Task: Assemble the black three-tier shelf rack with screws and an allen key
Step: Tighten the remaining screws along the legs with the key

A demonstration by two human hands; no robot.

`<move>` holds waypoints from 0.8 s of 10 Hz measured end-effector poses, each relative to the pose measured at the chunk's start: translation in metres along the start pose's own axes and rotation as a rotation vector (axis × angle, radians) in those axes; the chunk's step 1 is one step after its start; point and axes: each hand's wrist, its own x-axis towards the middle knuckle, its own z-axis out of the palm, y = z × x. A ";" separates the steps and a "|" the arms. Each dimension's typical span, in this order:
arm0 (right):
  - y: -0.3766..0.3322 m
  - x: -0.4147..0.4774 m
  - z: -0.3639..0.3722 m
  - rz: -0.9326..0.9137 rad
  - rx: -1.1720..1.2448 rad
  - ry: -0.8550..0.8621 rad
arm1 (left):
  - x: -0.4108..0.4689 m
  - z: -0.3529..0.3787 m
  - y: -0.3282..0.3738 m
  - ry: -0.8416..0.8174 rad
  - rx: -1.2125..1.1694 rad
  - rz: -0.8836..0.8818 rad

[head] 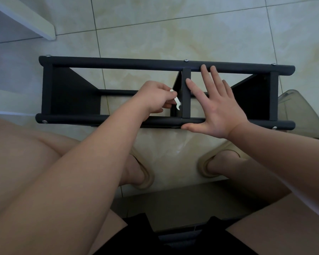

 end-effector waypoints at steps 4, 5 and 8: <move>0.000 0.000 0.000 -0.002 -0.005 0.005 | -0.003 0.005 0.004 0.071 -0.064 -0.033; 0.000 0.000 0.000 -0.002 -0.002 0.008 | -0.004 0.004 0.005 0.035 -0.063 -0.022; 0.000 0.000 0.000 -0.002 -0.012 0.001 | -0.004 0.004 0.005 0.002 -0.014 -0.037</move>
